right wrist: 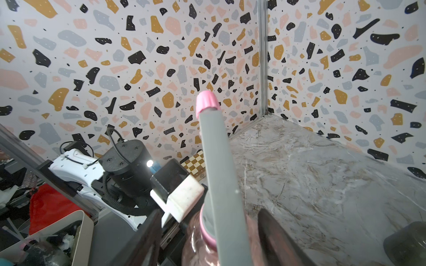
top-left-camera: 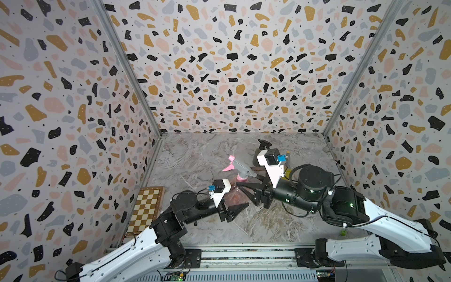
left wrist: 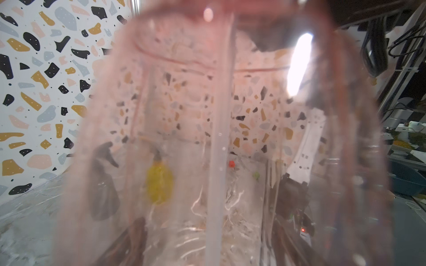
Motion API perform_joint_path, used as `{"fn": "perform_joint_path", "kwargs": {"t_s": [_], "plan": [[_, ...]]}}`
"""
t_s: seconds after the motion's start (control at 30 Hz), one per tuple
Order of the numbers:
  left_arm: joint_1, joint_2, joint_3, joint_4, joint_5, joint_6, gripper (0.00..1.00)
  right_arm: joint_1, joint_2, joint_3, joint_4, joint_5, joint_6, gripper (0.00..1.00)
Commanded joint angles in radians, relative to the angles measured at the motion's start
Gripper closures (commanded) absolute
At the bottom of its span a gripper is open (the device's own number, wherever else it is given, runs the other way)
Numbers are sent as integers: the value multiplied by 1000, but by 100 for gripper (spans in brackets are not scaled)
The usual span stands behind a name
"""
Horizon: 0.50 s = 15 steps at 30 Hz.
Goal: Attach spray nozzles to spray bottles
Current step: Screw the spray nozzle on the spray bottle.
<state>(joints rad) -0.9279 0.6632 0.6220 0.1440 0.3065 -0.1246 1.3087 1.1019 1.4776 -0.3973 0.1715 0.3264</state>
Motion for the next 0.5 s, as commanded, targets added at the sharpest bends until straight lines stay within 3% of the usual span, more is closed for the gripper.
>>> {"fn": "perform_joint_path", "kwargs": {"t_s": [0.0, 0.37, 0.47], "plan": [[-4, 2, 28, 86, 36, -14, 100, -2, -49, 47, -27, -37, -41, 29], [-4, 3, 21, 116, 53, -27, 100, -104, -47, 20, -22, -226, -5, 27], [-3, -2, 12, 120, 55, -25, 100, -108, -47, 19, -22, -229, -9, 27]]}}
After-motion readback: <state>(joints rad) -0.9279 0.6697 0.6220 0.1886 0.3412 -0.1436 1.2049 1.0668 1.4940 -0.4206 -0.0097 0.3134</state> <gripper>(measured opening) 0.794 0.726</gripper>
